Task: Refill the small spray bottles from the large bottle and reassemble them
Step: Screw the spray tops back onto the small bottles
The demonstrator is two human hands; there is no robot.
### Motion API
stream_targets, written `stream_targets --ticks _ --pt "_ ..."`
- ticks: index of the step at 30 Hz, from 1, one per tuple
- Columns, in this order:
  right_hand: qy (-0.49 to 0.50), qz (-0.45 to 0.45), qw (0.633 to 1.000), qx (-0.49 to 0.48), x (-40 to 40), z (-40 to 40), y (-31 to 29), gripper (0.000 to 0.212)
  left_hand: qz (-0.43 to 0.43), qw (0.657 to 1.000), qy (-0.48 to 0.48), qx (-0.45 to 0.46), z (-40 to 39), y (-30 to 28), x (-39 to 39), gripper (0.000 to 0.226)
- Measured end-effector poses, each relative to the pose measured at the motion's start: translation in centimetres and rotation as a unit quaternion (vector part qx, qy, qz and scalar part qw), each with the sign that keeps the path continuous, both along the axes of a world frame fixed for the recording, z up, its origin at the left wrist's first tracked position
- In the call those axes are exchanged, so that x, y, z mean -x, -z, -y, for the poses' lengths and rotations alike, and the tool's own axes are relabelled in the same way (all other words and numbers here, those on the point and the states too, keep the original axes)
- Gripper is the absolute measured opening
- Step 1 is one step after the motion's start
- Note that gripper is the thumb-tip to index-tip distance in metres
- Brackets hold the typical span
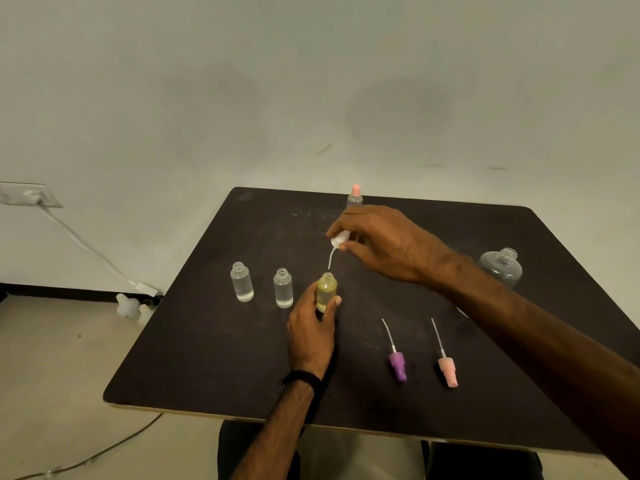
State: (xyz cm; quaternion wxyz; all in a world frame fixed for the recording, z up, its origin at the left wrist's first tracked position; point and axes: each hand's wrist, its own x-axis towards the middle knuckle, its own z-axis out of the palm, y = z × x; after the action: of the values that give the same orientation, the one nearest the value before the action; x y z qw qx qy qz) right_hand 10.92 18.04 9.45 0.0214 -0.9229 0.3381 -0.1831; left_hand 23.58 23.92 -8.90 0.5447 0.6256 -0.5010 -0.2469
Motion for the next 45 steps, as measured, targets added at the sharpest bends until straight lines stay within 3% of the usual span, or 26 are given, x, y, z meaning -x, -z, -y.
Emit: stream_targets --ticks 6,16,27,33,38,43,45 --pt "-0.009 -0.021 1.000 -0.018 -0.2 -0.4 0.8 0.021 0.005 1.000 -0.001 0.002 0.0 0.0 0.0 0.032" --pt "0.015 -0.076 0.988 -0.132 -1.8 0.3 4.4 0.023 -0.002 1.000 0.003 -0.008 -0.1 0.0 0.0 0.033" --pt "0.025 -0.195 0.975 -0.100 -3.6 1.6 4.5 0.025 0.003 1.000 0.002 -0.007 -0.3 -0.4 0.1 0.030" --pt "0.062 -0.265 0.961 -0.048 -4.2 2.0 4.3 0.056 0.013 1.000 -0.006 -0.024 0.0 -0.1 0.0 0.017" --pt "0.045 -0.274 0.955 -0.104 -4.6 2.5 3.5 0.062 -0.004 1.000 -0.003 -0.012 0.0 0.0 0.0 0.033" --pt "-0.008 -0.281 0.954 -0.109 -5.0 2.5 2.5 0.022 -0.007 1.000 -0.004 -0.012 -0.1 -0.3 0.0 0.035" --pt "-0.005 -0.291 0.952 -0.098 -5.3 2.4 2.5 0.019 -0.010 1.000 -0.004 -0.012 -0.1 -0.3 -0.1 0.035"
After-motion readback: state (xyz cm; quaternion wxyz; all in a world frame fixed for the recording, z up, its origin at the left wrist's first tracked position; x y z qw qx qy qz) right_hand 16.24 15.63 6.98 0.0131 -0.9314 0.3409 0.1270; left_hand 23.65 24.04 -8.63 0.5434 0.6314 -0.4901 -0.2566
